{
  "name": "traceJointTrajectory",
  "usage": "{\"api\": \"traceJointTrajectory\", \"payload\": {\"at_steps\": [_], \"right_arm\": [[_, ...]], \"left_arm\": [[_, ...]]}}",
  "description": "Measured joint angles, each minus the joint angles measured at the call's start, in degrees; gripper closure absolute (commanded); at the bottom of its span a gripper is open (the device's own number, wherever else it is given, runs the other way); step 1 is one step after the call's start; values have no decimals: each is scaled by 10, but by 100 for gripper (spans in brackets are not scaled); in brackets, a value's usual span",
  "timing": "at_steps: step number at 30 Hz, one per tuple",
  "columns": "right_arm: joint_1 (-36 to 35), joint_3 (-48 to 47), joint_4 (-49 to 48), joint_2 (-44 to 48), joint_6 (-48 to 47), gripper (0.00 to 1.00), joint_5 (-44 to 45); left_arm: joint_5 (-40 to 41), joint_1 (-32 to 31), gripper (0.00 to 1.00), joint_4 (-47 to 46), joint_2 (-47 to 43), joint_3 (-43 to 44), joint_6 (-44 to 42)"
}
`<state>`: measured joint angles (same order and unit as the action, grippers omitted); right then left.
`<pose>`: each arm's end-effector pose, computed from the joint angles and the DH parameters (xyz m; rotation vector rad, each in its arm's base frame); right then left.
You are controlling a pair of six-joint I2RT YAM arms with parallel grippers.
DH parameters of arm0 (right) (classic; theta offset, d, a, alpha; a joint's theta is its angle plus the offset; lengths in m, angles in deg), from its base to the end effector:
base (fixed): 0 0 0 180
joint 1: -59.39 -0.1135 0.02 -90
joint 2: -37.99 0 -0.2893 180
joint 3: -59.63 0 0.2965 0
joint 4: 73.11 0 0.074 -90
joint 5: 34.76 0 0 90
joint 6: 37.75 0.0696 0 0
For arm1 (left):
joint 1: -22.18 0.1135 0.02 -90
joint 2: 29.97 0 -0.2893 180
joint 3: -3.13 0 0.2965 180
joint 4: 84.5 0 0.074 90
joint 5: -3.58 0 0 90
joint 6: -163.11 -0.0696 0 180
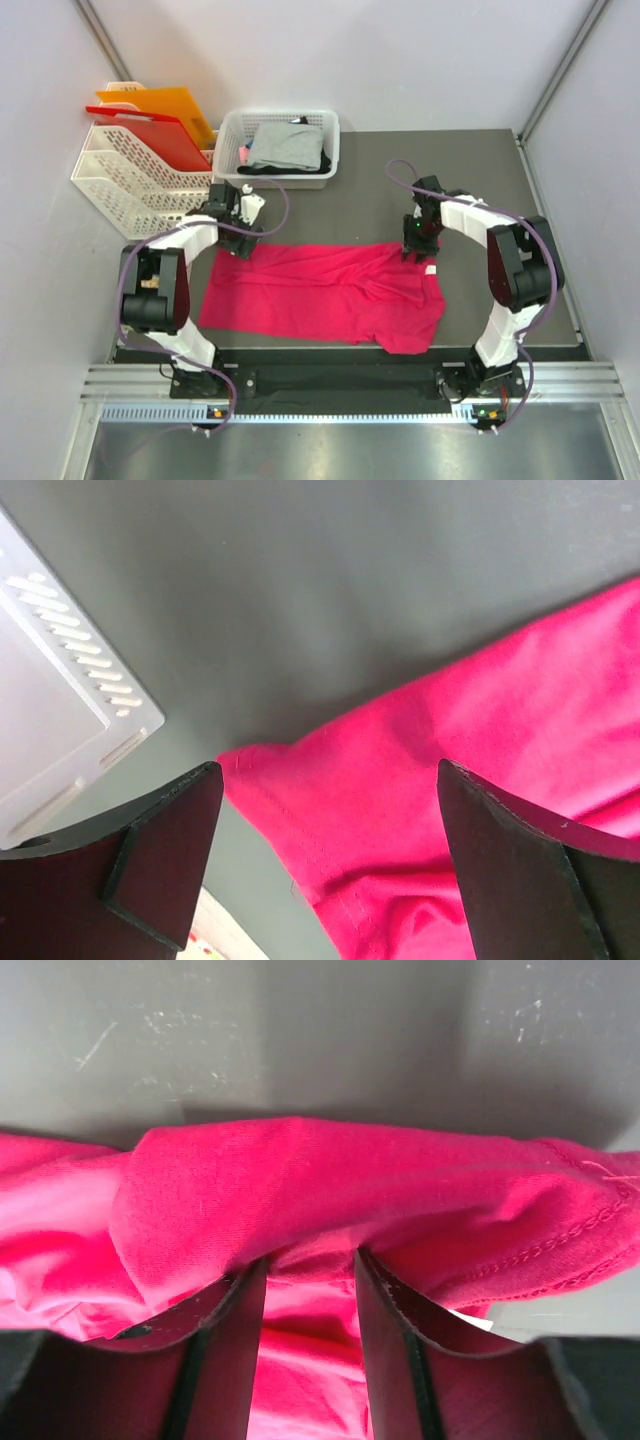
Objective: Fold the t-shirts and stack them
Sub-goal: Fold the flattened tshirt in 1/3 of the way
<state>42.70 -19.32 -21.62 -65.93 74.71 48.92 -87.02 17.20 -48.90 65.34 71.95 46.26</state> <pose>0.3732 0.1199 0.1299 0.1289 2.9410 0.2702 0.3779 -0.0337 0.1424 0.7325 2.5563 0.1117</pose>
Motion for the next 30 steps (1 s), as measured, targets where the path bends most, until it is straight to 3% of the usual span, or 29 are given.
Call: {"api": "traceJointTrajectory", "payload": {"at_steps": [7, 16, 30], "right_arm": [[20, -7, 9, -8, -2, 65, -12], [80, -50, 44, -39, -10, 66, 9], [98, -148, 120, -111, -22, 68, 25]], "left_arm": [[-21, -8, 9, -1, -65, -20, 1], [-30, -19, 11, -8, 15, 7, 9], [-3, -62, 12, -18, 42, 32, 33]]}}
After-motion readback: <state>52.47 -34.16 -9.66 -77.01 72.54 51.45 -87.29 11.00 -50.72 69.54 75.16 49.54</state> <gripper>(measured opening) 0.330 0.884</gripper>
